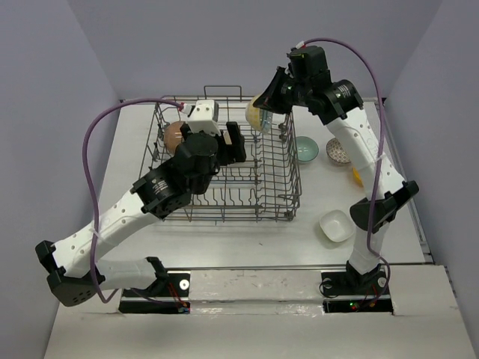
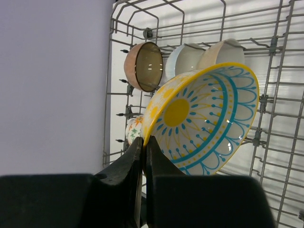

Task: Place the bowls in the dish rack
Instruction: Pass from the right arm to the left

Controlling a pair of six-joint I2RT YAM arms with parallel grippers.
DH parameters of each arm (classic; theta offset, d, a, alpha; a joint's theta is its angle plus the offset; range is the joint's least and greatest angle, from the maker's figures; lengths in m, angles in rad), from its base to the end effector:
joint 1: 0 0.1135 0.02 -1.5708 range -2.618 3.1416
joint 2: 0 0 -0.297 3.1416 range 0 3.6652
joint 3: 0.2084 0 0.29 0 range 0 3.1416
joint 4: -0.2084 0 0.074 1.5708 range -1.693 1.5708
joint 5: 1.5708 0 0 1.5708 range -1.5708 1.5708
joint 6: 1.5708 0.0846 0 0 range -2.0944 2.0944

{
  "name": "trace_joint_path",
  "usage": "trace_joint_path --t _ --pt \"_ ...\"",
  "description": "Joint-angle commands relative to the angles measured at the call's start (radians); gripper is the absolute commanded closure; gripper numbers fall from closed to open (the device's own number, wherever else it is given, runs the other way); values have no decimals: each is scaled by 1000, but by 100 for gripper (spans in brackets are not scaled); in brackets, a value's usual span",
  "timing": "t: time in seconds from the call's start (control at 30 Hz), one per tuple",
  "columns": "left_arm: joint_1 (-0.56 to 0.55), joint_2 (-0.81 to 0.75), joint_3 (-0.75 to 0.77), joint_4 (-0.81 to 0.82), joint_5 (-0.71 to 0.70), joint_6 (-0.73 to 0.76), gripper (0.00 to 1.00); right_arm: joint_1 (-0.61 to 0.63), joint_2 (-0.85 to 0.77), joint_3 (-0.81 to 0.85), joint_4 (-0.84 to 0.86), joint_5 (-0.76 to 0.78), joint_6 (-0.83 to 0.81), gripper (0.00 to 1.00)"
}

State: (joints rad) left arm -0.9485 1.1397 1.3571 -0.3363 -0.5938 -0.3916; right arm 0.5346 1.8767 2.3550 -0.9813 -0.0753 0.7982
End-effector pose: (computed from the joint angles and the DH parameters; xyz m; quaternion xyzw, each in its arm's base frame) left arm 0.2151 -0.2187 0.4860 0.0098 0.7410 -0.2227 0.6334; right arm 0.4033 0.2462 0.5042 0.0941 0.8553 0.3398 0.3797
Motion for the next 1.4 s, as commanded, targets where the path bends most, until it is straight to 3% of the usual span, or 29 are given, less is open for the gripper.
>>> trace_joint_path --t 0.0,0.3,0.93,1.37 --pt "-47 44 16 86 -158 -39 11 25 -4 49 107 28 39 99" --pt "-61 135 17 163 -213 -81 11 45 2 32 118 31 50 99" --pt "-98 347 203 195 -307 -32 12 45 2 4 109 57 45 99" --pt "-104 514 401 66 -468 -41 23 45 2 27 96 57 52 99"
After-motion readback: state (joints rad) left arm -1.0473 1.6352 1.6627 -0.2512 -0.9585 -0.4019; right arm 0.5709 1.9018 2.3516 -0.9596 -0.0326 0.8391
